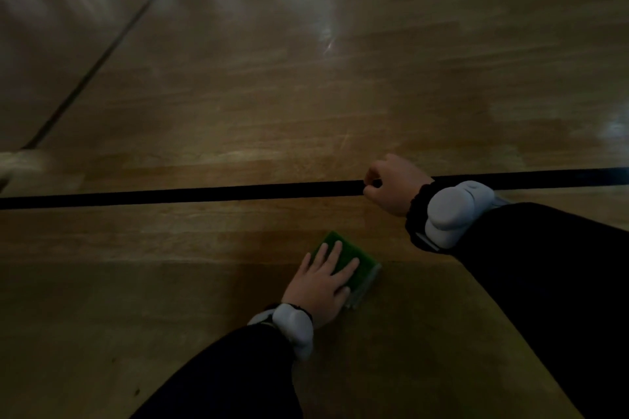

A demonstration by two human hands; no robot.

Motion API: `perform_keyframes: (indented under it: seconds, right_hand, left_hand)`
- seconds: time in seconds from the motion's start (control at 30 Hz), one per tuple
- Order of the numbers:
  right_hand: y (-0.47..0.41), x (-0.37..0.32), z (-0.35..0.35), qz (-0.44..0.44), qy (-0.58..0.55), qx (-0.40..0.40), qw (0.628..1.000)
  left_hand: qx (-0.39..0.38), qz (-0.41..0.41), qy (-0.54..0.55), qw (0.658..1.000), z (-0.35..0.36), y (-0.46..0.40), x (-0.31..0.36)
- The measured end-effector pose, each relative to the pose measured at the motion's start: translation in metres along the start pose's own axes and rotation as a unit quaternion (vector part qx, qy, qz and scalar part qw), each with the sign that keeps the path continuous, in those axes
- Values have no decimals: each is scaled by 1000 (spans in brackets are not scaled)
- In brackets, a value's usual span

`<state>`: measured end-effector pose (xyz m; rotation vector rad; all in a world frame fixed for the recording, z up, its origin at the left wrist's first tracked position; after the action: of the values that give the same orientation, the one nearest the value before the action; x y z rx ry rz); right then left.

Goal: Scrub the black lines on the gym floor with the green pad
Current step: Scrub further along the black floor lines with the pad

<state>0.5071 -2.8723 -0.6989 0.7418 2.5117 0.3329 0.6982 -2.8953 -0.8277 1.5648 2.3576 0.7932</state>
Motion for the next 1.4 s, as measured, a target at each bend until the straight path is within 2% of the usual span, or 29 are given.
perform_keyframes:
  seconds: [0.1, 0.23, 0.37, 0.53, 0.7, 0.9, 1.13, 1.4]
  right_hand:
    - [0, -3, 0, -3, 0, 3, 1000]
    - [1, -8, 2, -10, -2, 3, 1000]
    - [2, -8, 3, -8, 0, 7, 1000]
    - [1, -6, 5, 4, 42, 2, 999]
    - [-4, 4, 11, 20, 46, -37, 998]
    - [-22, 26, 28, 73, 30, -60, 995]
    - [-53, 67, 46, 184, 36, -107, 976]
    - [-94, 89, 45, 208, 28, -137, 968]
  left_hand:
    - [12, -95, 45, 994, -3, 13, -48]
    - [23, -219, 122, 968, 9, 37, -118]
    - [51, -309, 189, 931, 18, 49, -138]
    - [72, -331, 191, 921, 14, 38, -130]
    - [53, -315, 174, 932, 3, 21, -144]
    - [43, -313, 181, 931, -17, -10, -159]
    - [39, -311, 181, 932, -38, -39, -176]
    - [17, -293, 174, 940, -63, -76, -205]
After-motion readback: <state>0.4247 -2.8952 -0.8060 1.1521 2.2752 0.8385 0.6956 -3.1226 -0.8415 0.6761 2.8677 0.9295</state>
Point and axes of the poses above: each hand's wrist, its own y-axis away from the middle knuckle, its own z-axis out of the palm, x = y × z, the point moved 3 cm from there along -y, towards the middle knuckle, and after that the axes turned 3 degrees about z, right-handed, at the moved point
